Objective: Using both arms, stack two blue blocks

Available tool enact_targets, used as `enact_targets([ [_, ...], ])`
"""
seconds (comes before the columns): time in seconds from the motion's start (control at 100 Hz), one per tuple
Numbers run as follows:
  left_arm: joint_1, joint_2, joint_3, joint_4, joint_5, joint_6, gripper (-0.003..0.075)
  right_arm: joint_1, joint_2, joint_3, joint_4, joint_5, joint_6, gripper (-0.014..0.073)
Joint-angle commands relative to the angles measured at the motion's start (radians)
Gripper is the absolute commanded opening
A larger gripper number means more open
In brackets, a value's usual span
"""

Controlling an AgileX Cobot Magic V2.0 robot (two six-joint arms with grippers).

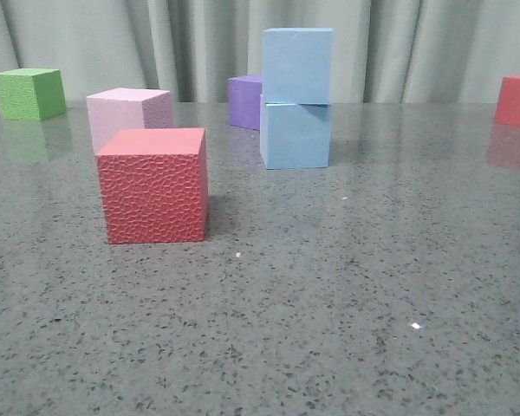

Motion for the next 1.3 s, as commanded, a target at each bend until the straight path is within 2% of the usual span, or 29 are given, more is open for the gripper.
enact_targets([
  [0.0,0.001,0.011,0.041,-0.022,-0.083,0.015,-0.0019,-0.005,-0.004,-0.025,-0.014,-0.053,-0.007,-0.0122],
  [0.33,0.001,0.011,0.041,-0.030,-0.156,0.017,-0.0019,-0.005,-0.004,-0.025,-0.014,-0.053,-0.007,-0.0122],
  [1.29,0.001,0.011,0.041,-0.028,-0.157,0.017,-0.0019,-0.005,-0.004,-0.025,-0.014,-0.053,-0.007,-0.0122],
])
